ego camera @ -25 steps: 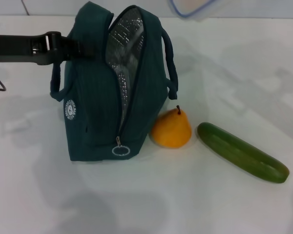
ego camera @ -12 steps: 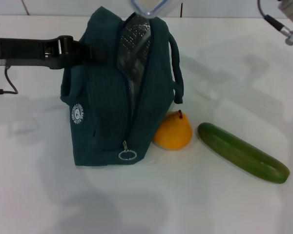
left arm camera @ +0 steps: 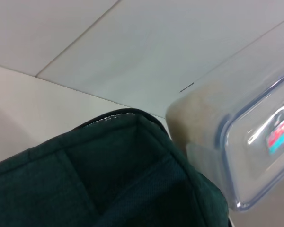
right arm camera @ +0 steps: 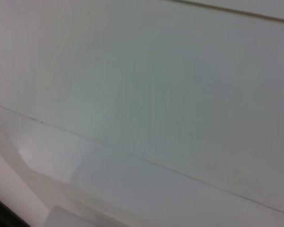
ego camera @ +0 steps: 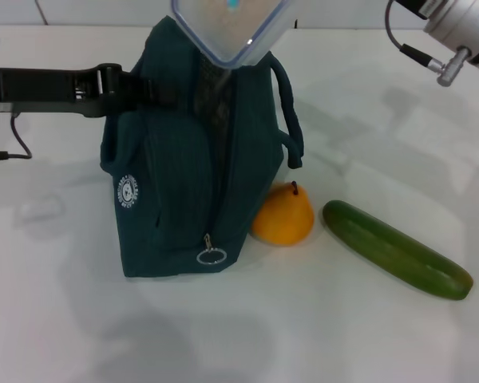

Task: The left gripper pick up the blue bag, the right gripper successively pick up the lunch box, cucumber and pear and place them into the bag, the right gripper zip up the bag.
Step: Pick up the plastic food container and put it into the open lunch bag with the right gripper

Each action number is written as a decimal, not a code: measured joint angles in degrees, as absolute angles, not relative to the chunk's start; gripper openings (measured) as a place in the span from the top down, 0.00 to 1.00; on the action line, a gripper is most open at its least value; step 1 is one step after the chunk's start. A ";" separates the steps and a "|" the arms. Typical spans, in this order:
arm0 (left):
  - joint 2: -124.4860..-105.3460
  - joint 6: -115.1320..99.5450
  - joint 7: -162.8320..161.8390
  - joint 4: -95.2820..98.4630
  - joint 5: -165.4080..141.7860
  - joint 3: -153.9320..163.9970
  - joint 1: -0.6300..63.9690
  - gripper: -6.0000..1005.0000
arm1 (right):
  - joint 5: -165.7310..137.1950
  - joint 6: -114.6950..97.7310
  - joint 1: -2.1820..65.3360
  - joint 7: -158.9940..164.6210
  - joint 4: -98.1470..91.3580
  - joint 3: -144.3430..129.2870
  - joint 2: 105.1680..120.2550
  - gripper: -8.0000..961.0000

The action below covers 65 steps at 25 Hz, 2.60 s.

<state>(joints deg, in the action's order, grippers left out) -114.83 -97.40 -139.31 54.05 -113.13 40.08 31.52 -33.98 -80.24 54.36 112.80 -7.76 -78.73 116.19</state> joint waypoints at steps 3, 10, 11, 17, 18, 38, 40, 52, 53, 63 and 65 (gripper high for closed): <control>-114.84 -97.45 -139.31 54.05 -113.14 40.08 31.47 0.93 | -29.96 -79.71 54.41 112.64 -9.84 -83.75 116.19 0.85; -114.95 -97.63 -139.25 54.05 -113.21 40.42 31.41 0.93 | -13.50 -74.99 52.07 110.22 -17.65 -101.77 116.19 0.85; -114.99 -97.66 -139.20 54.05 -113.19 40.58 31.38 0.93 | -12.43 -74.75 52.03 109.80 -17.81 -102.82 116.19 0.85; -115.07 -97.66 -138.61 54.45 -112.63 40.28 30.88 0.93 | -12.15 -73.60 50.79 108.85 -17.50 -104.11 116.19 0.85; -115.07 -97.65 -138.46 54.46 -112.41 40.22 30.80 0.93 | -12.13 -73.10 50.21 108.80 -17.55 -104.60 116.19 0.85; -114.93 -96.67 -136.86 54.34 -109.78 39.36 29.71 0.93 | -12.86 -69.16 47.19 107.27 -17.55 -109.33 116.18 0.84; -114.93 -96.36 -136.84 54.24 -109.77 39.32 29.70 0.93 | -13.02 -69.08 47.19 107.26 -17.60 -109.64 116.19 0.84; -114.91 -96.06 -136.85 53.88 -109.72 39.56 30.05 0.93 | -13.01 -68.70 47.53 106.53 -17.45 -109.97 116.19 0.83; -114.95 -96.09 -136.85 53.87 -109.72 39.64 30.15 0.93 | -13.01 -68.28 47.61 106.52 -17.45 -109.97 116.19 0.83; -115.05 -96.21 -136.85 53.86 -109.72 39.59 30.41 0.93 | -13.39 -66.40 48.64 106.30 -18.38 -109.94 116.19 0.83; -115.00 -96.22 -136.85 53.87 -109.72 39.51 30.45 0.93 | -13.42 -66.53 48.76 106.06 -18.43 -109.94 116.19 0.83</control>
<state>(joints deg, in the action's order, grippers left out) -115.00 -96.22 -136.85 53.87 -109.72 39.51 30.45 -13.42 -66.53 48.76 106.06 -18.43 -109.94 116.19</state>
